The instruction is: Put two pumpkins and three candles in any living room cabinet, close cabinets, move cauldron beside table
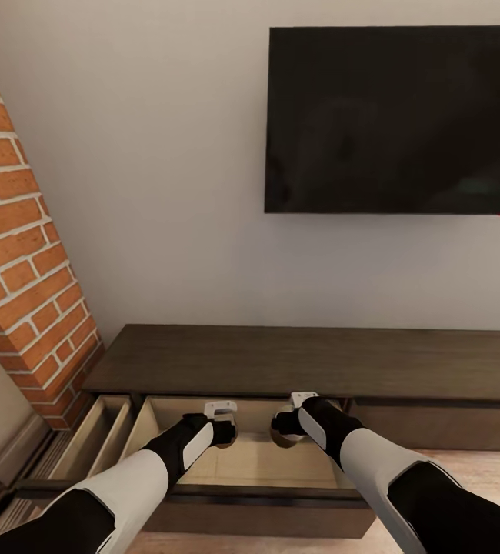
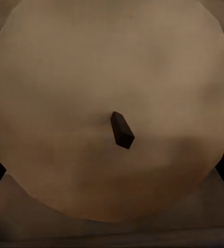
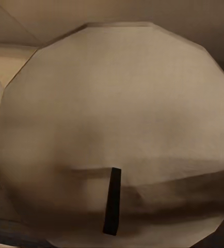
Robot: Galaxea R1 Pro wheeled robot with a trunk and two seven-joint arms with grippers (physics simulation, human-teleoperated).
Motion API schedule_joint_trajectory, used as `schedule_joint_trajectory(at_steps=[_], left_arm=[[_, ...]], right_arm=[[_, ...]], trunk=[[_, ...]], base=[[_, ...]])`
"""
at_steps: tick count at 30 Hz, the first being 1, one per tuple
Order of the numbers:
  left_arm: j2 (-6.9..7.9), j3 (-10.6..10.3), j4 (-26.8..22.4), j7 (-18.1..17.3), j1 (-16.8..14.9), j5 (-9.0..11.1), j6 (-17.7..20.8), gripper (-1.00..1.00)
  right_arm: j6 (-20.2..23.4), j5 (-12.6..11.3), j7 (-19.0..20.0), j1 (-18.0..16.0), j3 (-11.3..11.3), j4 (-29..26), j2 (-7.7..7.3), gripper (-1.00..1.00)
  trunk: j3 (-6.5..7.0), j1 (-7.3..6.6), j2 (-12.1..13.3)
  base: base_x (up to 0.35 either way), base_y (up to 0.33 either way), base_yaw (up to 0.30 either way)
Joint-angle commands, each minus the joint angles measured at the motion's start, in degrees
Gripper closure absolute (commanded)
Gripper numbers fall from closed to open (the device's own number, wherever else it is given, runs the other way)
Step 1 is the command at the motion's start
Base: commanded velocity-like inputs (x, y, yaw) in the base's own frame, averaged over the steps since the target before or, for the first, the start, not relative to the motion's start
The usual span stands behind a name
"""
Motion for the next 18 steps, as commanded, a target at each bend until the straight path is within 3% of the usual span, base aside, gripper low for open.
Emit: schedule_joint_trajectory(at_steps=[1,13,18], left_arm=[[0.00,-0.3,-0.1,0.4,0.0,0.4,0.2,1.00],[0.00,-0.3,-0.1,0.3,-0.1,0.4,0.6,1.00],[0.00,-0.3,-0.1,0.3,-0.1,0.5,0.8,1.00]], right_arm=[[0.3,-0.6,-0.4,0.0,0.4,-0.1,-0.02,1.00],[0.1,-1.0,-0.5,0.0,0.3,1.2,-0.02,1.00],[0.1,-1.0,-0.5,0.0,0.3,1.2,-0.02,1.00]], trunk=[[-0.15,0.00,0.0],[-0.67,0.00,0.0],[-1.65,1.09,-2.0]], base=[[0.033,0.003,0.000],[0.004,0.000,0.000],[0.000,0.000,0.000]])
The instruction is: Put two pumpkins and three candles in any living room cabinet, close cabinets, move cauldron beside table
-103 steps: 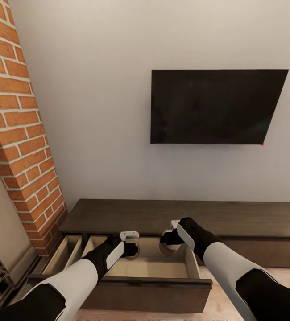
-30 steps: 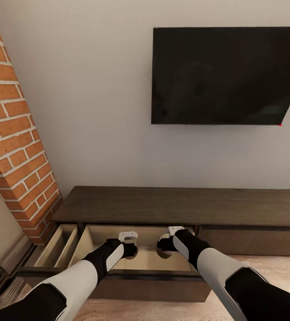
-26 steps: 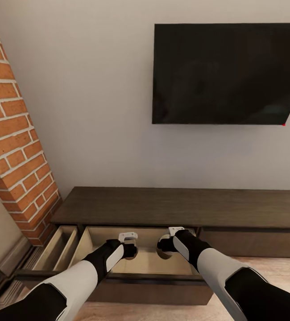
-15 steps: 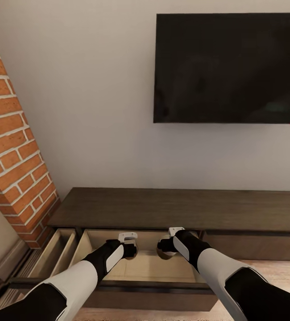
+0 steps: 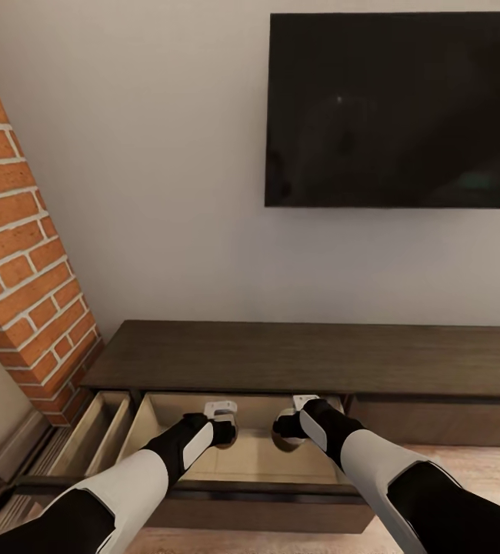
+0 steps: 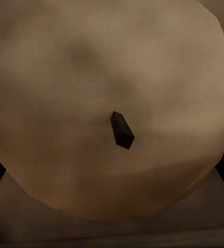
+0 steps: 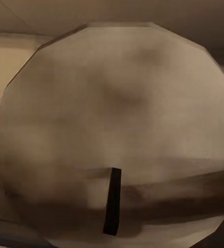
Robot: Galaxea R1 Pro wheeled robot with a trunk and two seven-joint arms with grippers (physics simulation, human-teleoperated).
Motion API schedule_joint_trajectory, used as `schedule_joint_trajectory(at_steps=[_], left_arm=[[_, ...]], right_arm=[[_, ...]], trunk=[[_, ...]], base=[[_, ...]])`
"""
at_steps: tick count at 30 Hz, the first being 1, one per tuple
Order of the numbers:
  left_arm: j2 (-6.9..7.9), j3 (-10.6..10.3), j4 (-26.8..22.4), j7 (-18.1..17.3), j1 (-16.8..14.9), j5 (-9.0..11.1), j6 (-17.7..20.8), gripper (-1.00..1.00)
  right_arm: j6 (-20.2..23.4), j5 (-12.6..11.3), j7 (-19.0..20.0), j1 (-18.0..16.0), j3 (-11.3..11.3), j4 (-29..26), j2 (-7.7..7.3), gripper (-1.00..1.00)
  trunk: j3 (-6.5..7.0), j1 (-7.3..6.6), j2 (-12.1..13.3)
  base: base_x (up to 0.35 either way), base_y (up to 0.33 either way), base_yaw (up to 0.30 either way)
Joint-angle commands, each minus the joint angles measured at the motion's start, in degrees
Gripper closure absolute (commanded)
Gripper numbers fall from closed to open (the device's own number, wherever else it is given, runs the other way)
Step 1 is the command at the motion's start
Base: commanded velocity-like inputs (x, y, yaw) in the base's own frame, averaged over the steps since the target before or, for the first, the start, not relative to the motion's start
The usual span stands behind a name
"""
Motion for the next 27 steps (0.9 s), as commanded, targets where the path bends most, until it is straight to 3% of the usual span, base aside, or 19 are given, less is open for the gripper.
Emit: schedule_joint_trajectory(at_steps=[1,5,27], left_arm=[[0.00,-0.2,-0.1,0.3,0.0,0.3,0.2,1.00],[0.00,-0.2,-0.2,0.3,0.0,0.3,0.2,1.00],[0.00,-0.2,-0.2,0.3,0.0,0.3,-0.1,1.00]], right_arm=[[0.3,-0.6,-0.4,0.0,0.4,-0.1,-0.01,1.00],[0.2,-0.6,-0.4,0.0,0.4,-0.1,-0.01,1.00],[0.2,-0.4,-0.4,0.0,0.4,0.0,-0.01,1.00]], trunk=[[-0.30,0.22,-0.4],[-1.34,1.09,-2.0],[-3.33,1.09,-2.0]], base=[[0.000,0.000,0.000],[0.000,0.000,0.000],[0.000,0.000,0.000]])
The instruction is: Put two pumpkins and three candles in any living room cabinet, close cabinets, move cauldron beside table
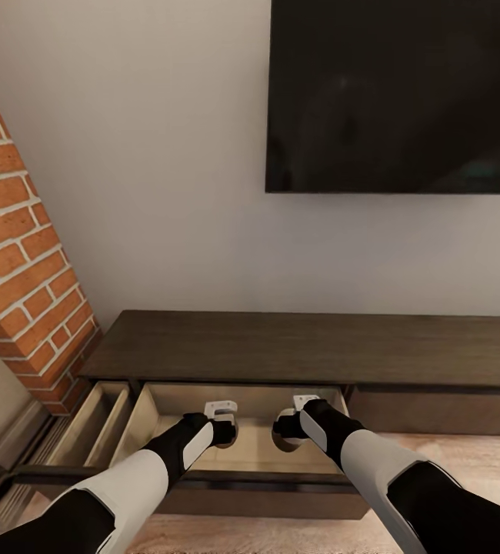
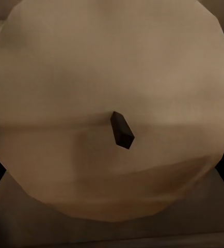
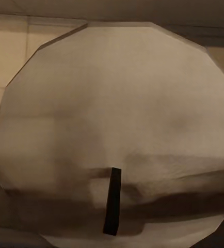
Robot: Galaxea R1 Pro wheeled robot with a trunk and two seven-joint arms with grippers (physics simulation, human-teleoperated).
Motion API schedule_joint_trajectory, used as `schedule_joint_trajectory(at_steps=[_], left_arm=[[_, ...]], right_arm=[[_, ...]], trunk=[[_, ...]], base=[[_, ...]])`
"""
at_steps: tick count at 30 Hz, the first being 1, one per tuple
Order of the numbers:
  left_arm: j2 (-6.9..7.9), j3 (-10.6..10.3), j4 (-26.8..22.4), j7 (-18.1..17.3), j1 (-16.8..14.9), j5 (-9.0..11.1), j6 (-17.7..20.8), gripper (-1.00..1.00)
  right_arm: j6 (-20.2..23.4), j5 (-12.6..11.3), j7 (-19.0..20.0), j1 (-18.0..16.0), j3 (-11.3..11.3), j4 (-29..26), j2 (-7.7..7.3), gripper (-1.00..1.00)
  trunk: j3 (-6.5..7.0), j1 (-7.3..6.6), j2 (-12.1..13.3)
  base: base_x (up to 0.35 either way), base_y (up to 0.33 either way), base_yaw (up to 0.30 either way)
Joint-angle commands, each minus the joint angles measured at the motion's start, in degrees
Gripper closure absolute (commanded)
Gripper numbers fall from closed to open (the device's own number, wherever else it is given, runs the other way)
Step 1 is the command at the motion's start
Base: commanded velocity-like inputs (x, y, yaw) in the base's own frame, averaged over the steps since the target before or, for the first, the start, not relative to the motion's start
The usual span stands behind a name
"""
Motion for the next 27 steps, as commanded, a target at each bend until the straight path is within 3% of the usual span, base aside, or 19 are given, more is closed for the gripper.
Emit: schedule_joint_trajectory(at_steps=[1,12,19,27], left_arm=[[0.00,-0.2,-0.1,0.4,0.0,0.4,0.2,1.00],[0.00,-0.2,-0.1,0.4,0.0,0.4,0.2,1.00],[0.00,-0.2,-0.1,0.4,-0.1,0.4,0.2,1.00],[0.00,-0.2,-0.1,0.4,0.0,0.4,0.3,1.00]], right_arm=[[0.3,-0.6,-0.4,0.0,0.4,-0.1,-0.02,1.00],[-0.5,-0.6,-0.4,0.0,0.4,-0.1,-0.02,1.00],[-0.5,-0.6,-0.4,0.0,0.4,-0.1,-0.02,1.00],[-0.5,-0.6,-0.4,0.0,0.4,0.5,-0.02,1.00]], trunk=[[-0.14,-0.01,0.0],[-1.14,-0.01,0.0],[-1.78,-0.01,0.0],[-2.51,-0.01,0.0]], base=[[0.000,0.000,0.000],[0.004,0.000,0.000],[0.185,0.000,0.000],[0.024,0.000,0.000]])
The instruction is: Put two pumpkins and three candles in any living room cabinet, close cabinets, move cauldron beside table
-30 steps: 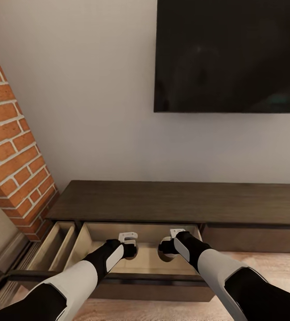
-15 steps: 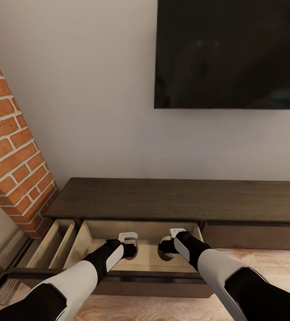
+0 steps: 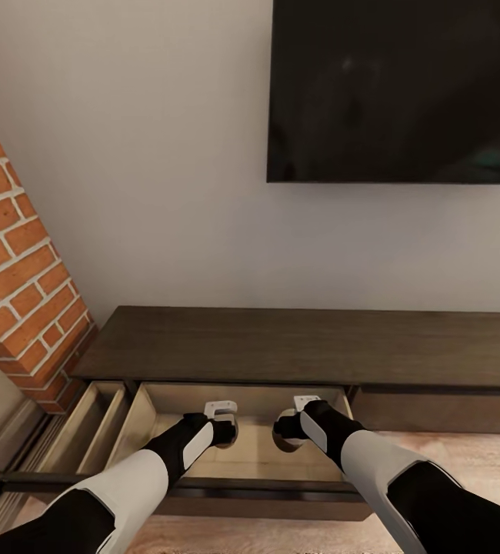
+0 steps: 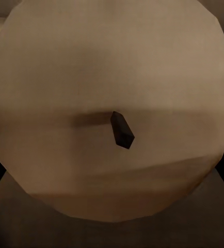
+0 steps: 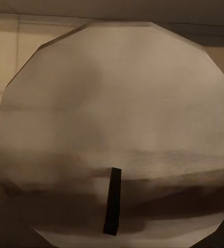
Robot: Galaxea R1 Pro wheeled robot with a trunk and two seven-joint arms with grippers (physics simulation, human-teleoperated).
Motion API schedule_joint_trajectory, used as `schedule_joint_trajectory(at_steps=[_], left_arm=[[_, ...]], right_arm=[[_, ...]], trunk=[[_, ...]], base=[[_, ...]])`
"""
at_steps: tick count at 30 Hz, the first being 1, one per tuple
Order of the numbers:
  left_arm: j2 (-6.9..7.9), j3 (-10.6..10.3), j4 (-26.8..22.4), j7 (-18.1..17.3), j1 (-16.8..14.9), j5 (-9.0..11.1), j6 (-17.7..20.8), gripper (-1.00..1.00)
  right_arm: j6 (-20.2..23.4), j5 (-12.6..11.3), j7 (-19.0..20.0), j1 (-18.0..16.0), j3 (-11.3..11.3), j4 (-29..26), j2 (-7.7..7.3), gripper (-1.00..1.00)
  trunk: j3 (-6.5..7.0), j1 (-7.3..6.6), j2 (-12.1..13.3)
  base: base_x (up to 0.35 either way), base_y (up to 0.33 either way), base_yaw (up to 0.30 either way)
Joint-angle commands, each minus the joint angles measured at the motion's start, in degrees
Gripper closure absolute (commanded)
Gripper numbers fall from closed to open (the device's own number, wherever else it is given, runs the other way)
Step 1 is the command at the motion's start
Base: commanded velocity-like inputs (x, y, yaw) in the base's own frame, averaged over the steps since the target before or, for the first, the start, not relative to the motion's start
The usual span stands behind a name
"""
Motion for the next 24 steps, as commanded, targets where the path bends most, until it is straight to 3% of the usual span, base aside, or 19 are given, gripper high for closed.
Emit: schedule_joint_trajectory(at_steps=[1,8,17,24], left_arm=[[0.00,-0.3,-0.1,0.4,-0.1,0.4,0.2,1.00],[0.00,-0.3,-0.1,0.4,0.0,0.5,0.4,1.00],[0.00,-0.3,-0.2,0.4,-0.1,0.5,0.8,1.00],[0.00,-0.3,-0.5,0.4,-0.1,0.5,5.1,1.00]], right_arm=[[0.3,-0.6,-0.4,0.0,0.4,-0.1,-0.01,1.00],[0.3,-0.6,-0.4,0.0,0.4,-0.1,-0.01,1.00],[0.3,-0.6,-0.4,0.0,0.4,-0.1,-0.01,1.00],[0.4,-0.6,-0.4,0.0,0.4,-0.1,-0.01,1.00]], trunk=[[-0.14,-0.01,0.0],[-0.78,-0.01,0.0],[-1.61,-0.01,0.0],[-2.25,-0.01,0.0]], base=[[0.001,0.000,0.000],[0.006,0.000,0.000],[0.170,0.000,0.000],[0.011,0.000,0.000]])
